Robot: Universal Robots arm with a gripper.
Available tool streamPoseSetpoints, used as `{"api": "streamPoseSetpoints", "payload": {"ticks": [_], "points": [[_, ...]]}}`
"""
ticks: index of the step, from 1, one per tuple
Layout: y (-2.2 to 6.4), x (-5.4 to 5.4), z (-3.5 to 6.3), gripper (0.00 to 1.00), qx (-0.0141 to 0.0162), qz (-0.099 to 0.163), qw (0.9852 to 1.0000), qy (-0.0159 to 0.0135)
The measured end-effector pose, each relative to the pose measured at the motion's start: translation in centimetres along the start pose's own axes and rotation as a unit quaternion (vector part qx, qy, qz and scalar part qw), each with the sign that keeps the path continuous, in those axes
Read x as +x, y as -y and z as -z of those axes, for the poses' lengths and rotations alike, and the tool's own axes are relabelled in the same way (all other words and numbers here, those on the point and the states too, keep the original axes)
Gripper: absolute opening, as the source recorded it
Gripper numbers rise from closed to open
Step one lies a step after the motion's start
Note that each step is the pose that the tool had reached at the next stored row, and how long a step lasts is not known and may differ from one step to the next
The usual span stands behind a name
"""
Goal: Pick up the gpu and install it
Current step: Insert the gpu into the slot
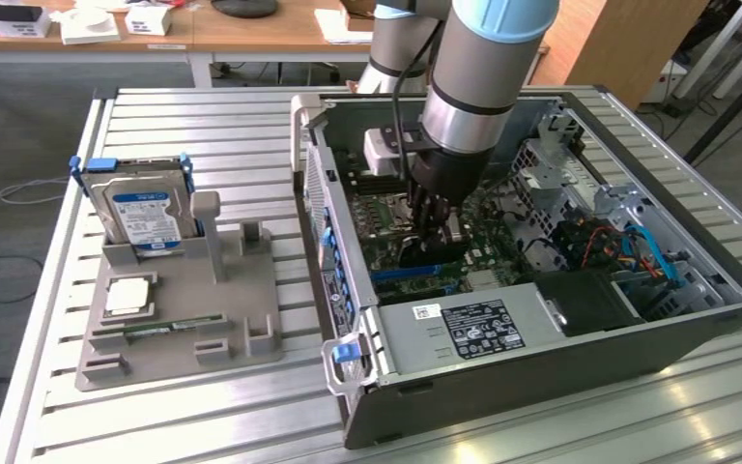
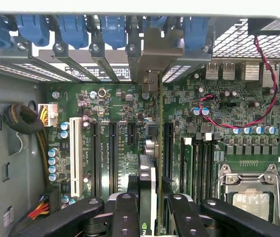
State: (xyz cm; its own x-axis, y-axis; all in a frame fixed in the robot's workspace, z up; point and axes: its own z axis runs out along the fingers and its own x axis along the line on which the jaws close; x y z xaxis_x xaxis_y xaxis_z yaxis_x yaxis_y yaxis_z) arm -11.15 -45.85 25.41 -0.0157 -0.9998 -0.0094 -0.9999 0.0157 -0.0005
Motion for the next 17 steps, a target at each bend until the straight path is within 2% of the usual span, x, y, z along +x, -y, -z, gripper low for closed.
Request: {"api": "streamPoseSetpoints", "payload": {"ticks": [17], "points": [[0.00,0.03,-0.31,0.27,0.0001,0.000,1.0000,0.0000]]}}
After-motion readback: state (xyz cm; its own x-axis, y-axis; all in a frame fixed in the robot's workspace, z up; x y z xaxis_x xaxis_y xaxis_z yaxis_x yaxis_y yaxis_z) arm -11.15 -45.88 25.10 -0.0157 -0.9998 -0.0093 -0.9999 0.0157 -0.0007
